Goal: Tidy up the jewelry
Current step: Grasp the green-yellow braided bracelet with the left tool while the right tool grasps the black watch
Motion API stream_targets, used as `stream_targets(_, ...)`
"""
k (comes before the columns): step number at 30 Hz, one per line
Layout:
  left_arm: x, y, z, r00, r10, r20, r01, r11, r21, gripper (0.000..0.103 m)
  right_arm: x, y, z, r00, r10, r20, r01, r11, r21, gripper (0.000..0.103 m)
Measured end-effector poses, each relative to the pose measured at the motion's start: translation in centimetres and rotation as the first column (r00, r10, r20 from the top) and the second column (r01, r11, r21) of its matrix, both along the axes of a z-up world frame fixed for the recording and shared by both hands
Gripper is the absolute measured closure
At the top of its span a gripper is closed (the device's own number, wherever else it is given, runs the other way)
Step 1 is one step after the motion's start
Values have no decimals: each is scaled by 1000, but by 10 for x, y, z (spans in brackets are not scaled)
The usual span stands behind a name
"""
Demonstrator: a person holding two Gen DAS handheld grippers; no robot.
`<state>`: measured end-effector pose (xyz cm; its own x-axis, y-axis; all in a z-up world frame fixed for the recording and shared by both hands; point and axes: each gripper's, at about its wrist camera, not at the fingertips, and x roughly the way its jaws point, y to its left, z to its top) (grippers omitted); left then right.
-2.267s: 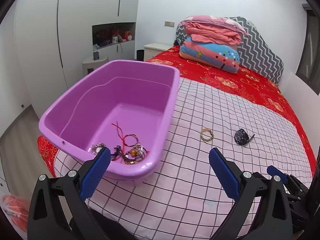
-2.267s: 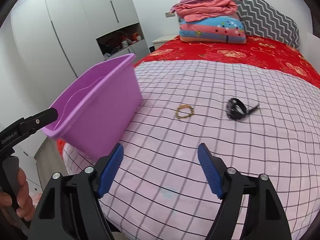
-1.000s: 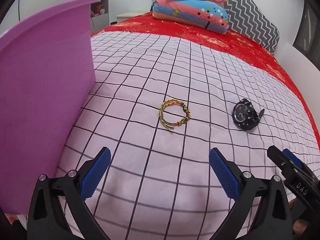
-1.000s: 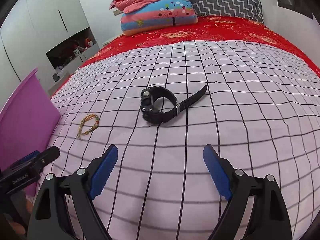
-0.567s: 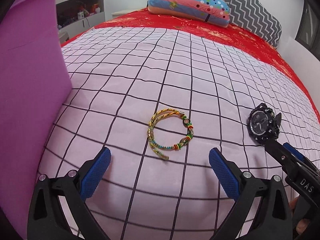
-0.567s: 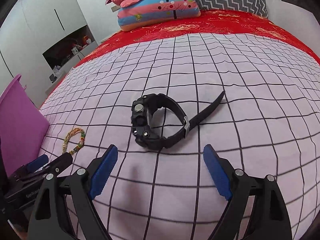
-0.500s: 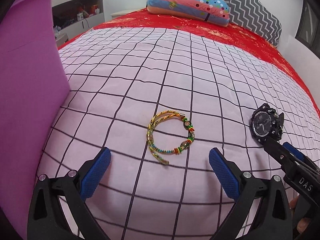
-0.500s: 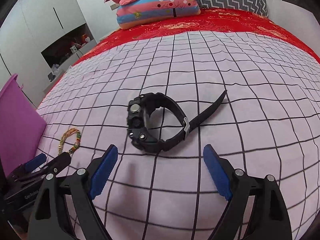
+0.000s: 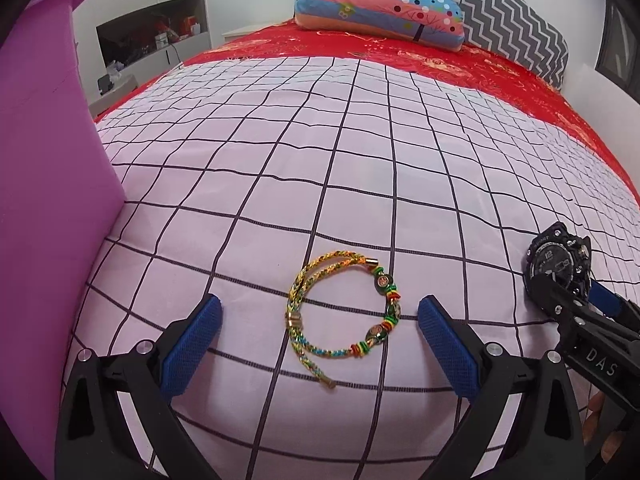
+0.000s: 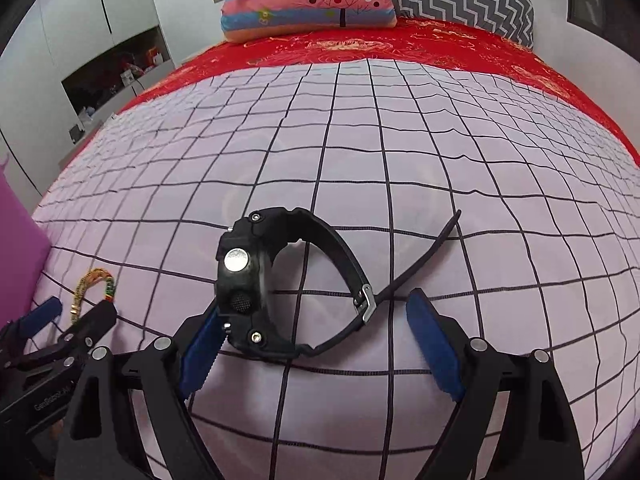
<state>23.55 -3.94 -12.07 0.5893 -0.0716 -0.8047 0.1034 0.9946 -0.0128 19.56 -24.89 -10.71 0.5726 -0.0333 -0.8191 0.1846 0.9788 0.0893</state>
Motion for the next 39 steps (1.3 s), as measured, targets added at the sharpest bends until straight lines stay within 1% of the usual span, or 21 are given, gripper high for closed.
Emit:
stream_targets(5,4,-8,-4,1000,-9,0,9,999,51,6,8,6,-4,999,16,-30,-18,998,-58,16)
stream_targets(8,6,-11,-5,1000,-11,2,11,998,65,5,11,6,-7,999,20,-38,-22,998,-63,14)
stream_targets(12,9,-13,-8,1000,-9,-1,9,997,74,5,16,6,-9,999,20,-49,-24,997,-71,9)
stream_targets(20,8,-13,-10,1000,-4,14,3,998,68,6,18,5,-11,999,19,-46,-22,997,-73,9)
stream_targets(23,6,-13,-9,1000,-14,17,12,998,65,11,17,7,-11,999,21,-44,-25,996,-81,10)
stream_targets(24,3,-13,-7,1000,-15,26,13,998,65,17,17,7,-10,999,26,-40,-29,996,-80,10)
stream_targets(26,1,-13,-6,999,-20,36,18,998,65,25,17,8,-9,999,30,-38,-33,996,-79,12)
stream_targets(29,-1,-17,-4,998,-47,40,44,997,70,42,15,9,-7,999,38,-31,-41,996,-79,19)
stream_targets(30,-2,-19,-3,997,-60,41,57,996,69,55,14,10,-6,998,47,-28,-49,995,-82,25)
stream_targets(31,-4,-21,-3,996,-78,42,75,995,67,70,13,11,-5,998,52,-23,-54,995,-86,26)
stream_targets(32,-5,-23,-2,995,-93,41,90,994,66,79,11,11,-4,998,53,-19,-55,995,-87,33)
stream_targets(33,-8,-26,-2,993,-115,39,112,991,67,91,10,11,-3,998,54,-15,-55,995,-84,37)
stream_targets(35,-13,-28,-1,991,-128,36,125,989,76,91,5,8,-2,999,47,-5,-47,997,-66,39)
stream_targets(39,-23,-21,2,991,-133,12,133,991,18,91,-11,4,2,999,47,14,-47,999,-24,41)
